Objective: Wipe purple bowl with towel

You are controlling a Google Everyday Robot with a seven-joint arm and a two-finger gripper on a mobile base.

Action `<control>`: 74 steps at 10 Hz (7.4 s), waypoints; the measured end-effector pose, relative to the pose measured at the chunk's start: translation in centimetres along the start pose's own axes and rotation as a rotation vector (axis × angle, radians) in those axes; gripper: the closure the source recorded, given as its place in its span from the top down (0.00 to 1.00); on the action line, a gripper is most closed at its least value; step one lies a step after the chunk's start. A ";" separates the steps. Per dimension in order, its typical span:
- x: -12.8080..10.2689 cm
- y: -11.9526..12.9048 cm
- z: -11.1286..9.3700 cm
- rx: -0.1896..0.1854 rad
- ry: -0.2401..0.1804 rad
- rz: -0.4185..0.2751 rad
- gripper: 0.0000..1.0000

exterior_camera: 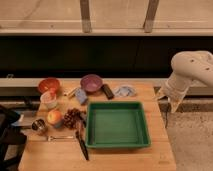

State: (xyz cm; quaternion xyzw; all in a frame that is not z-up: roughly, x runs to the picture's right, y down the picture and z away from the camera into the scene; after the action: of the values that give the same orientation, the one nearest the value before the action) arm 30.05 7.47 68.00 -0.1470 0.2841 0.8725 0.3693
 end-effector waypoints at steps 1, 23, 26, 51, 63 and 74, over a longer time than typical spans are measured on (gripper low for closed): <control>0.0 0.0 0.0 0.000 0.000 0.000 0.65; -1.7 2.7 -1.9 -0.125 -0.151 -0.057 0.65; -1.9 8.2 -3.2 -0.249 -0.251 -0.195 0.65; -2.4 22.4 3.8 -0.439 -0.174 -0.277 0.65; -4.5 26.9 7.8 -0.374 -0.172 -0.404 0.65; -7.8 27.6 15.7 -0.174 -0.153 -0.502 0.65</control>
State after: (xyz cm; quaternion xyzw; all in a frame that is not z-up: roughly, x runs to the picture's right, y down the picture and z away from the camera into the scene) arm 14.58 -3.03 94.77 -0.1776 0.1342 0.7833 0.5804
